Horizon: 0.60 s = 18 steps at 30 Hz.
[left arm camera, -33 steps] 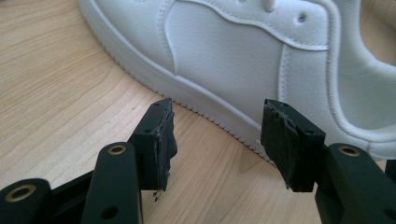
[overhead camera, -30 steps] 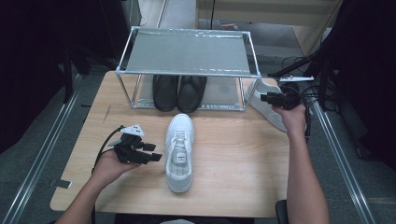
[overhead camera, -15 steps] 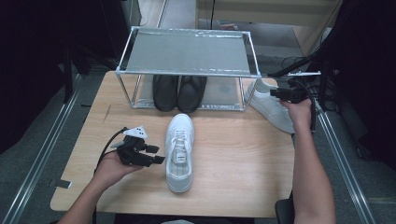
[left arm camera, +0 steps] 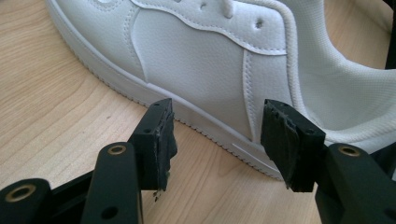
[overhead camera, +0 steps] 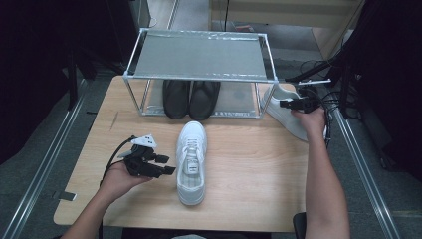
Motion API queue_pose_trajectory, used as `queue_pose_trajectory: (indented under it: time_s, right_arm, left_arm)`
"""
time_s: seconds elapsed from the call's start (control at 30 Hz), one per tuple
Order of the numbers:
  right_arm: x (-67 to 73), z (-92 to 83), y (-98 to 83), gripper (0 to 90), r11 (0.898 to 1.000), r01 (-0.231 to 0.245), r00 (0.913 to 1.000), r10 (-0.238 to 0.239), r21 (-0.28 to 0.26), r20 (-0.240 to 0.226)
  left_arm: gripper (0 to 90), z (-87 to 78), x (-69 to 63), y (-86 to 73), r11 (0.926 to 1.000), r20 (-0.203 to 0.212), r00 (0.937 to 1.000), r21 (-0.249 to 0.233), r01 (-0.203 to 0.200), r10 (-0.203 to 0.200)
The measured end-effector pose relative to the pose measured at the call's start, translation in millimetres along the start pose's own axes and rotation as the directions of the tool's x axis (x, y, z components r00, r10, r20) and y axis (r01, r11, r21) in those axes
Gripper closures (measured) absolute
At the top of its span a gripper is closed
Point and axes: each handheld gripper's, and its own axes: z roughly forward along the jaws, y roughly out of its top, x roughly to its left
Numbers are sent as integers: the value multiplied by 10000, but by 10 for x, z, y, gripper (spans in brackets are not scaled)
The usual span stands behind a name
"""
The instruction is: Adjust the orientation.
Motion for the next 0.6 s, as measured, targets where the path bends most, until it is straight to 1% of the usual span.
queue_pose_trajectory:
  time_s: [0.07, 0.1, 0.13, 0.17, 0.2, 0.23, 0.3, 0.4, 0.43, 0.57, 0.6]
  right_arm:
    - [-7, 27, -49, 447, 9993, -244, 9997, 242, -299, -53]
    - [0, 52, -76, 438, 9990, -227, 9997, 226, -389, -26]
    - [15, 74, -101, 442, 9989, -108, 9999, 109, -446, 32]
    - [27, 82, -111, 456, 9987, 25, 9999, -20, -507, 104]
    - [33, 75, -114, 490, 9987, -129, 9999, 134, -500, 107]
    - [33, 75, -114, 490, 9987, -129, 9999, 134, -500, 107]
    - [38, 65, -119, 530, 9984, -226, 9997, 232, -522, 111]
    - [62, 29, -125, 598, 9978, -170, 9995, 186, -639, 238]
    - [80, -5, -124, 644, 9974, -198, 9993, 220, -697, 307]
    - [107, -41, -132, 672, 9970, -337, 9985, 365, -693, 402]
    - [134, -54, -131, 685, 9975, -243, 9975, 286, -667, 651]
  left_arm:
    - [447, 6, 6, -5, 10000, -10, 10000, 10, 39, -39]
    - [447, 8, 14, -6, 10000, -14, 10000, 25, 55, -55]
    - [447, 5, 21, -7, 10000, -48, 10000, 44, 52, -52]
    - [447, 2, 27, -9, 10000, -21, 10000, 45, 72, -72]
    - [447, -1, 26, -11, 10000, -59, 9999, 28, 91, -91]
    - [447, -5, 25, -14, 9999, -62, 9999, -9, 116, -116]
    - [447, -14, 27, -16, 9999, -79, 9999, -30, 107, -107]
    - [447, -12, 32, -18, 9999, -70, 9999, -6, 116, -116]
    - [447, -9, 33, -19, 9999, -106, 9999, 49, 127, -126]
    - [447, 10, 41, -18, 9999, -108, 9999, 130, 101, -100]
    - [448, 14, 39, -17, 9999, -108, 9999, 118, 119, -118]
